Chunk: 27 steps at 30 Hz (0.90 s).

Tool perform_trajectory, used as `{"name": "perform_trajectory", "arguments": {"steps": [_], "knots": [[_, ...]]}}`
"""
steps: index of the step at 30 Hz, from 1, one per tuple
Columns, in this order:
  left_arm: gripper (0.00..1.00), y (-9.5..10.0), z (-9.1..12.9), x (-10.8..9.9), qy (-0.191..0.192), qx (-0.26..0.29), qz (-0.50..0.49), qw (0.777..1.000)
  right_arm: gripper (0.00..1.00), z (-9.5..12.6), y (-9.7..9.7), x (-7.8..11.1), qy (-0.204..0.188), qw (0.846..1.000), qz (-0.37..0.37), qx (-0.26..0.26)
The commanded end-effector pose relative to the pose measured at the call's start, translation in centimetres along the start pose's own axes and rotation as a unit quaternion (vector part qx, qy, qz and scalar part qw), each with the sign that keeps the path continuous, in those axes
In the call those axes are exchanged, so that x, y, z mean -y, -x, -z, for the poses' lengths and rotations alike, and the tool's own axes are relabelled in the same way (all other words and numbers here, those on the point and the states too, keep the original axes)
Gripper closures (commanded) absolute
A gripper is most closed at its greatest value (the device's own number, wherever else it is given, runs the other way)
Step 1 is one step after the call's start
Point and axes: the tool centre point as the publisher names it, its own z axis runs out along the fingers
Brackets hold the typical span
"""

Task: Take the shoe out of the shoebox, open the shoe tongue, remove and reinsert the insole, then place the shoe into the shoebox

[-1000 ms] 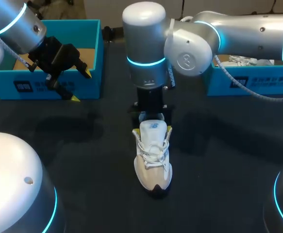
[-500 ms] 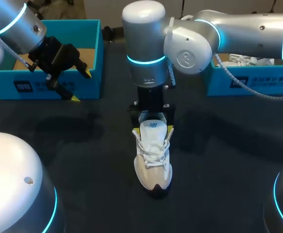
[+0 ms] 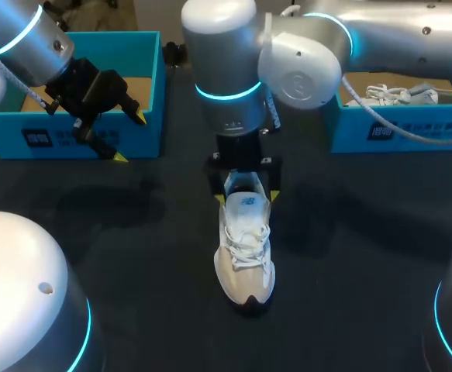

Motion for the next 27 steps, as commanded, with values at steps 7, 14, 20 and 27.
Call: {"name": "perform_trajectory", "arguments": {"steps": [7,14,20,27], "knots": [[0.00,-0.2,0.0,0.0,0.002,0.001,0.000,1.000,0.00,2.5,0.0,1.9,0.029,1.000,-0.001,0.009],[0.00,-0.2,0.0,0.0,0.002,0.001,0.000,1.000,0.00,3.5,-0.4,3.8,0.023,1.000,0.005,0.013],[0.00,-0.2,0.0,0.0,0.002,0.001,0.000,1.000,0.00,3.8,-0.1,5.7,0.019,1.000,-0.011,0.014],[0.00,-0.2,0.0,0.0,0.002,0.001,0.000,1.000,0.73,2.9,0.0,6.1,0.017,1.000,-0.016,0.008]]}}
